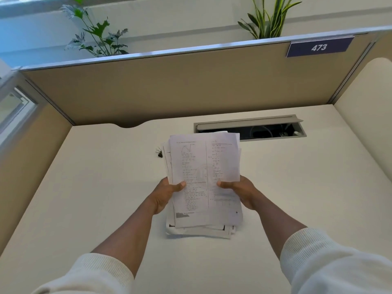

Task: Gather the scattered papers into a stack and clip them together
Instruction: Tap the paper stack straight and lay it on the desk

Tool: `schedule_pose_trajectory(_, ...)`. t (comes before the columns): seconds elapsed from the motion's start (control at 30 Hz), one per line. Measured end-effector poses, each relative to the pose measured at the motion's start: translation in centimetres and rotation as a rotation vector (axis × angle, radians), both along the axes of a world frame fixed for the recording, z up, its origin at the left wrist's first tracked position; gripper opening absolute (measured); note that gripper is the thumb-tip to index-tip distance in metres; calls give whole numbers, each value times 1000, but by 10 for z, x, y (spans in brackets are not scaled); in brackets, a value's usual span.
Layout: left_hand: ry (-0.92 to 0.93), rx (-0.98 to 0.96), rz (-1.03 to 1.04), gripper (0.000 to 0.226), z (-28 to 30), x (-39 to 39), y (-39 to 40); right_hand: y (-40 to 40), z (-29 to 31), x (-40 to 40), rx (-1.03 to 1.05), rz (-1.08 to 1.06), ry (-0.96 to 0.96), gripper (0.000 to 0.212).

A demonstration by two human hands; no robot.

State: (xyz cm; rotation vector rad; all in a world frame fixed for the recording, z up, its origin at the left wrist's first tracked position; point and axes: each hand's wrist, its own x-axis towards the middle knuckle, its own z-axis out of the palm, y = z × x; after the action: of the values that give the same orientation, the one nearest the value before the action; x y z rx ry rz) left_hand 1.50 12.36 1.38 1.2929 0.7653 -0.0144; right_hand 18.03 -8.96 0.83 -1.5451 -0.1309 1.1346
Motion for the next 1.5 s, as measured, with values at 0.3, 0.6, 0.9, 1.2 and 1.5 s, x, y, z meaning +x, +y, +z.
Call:
schedule_pose_trajectory(0.3, -208, 210, 268, 33, 57, 38, -1, 38, 57, 2, 155, -269, -337, 36)
schedule_pose_trajectory(0.6, -286, 290, 259, 41, 72, 36, 1, 38, 67, -1, 172, -276, -371, 33)
schedule_pose_trajectory(0.9, -404, 302, 382, 47, 91, 48, 1, 38, 68, -2, 140, -221, -350, 30)
schedule_pose_trajectory(1.2, -357, 375, 558, 48, 97, 62, 6, 45, 77, -4, 147, -154, -466, 15)
schedule_pose_trajectory(1.5, -286, 369, 544, 51, 91, 60, 9, 38, 53, -8, 48, -77, -437, 24)
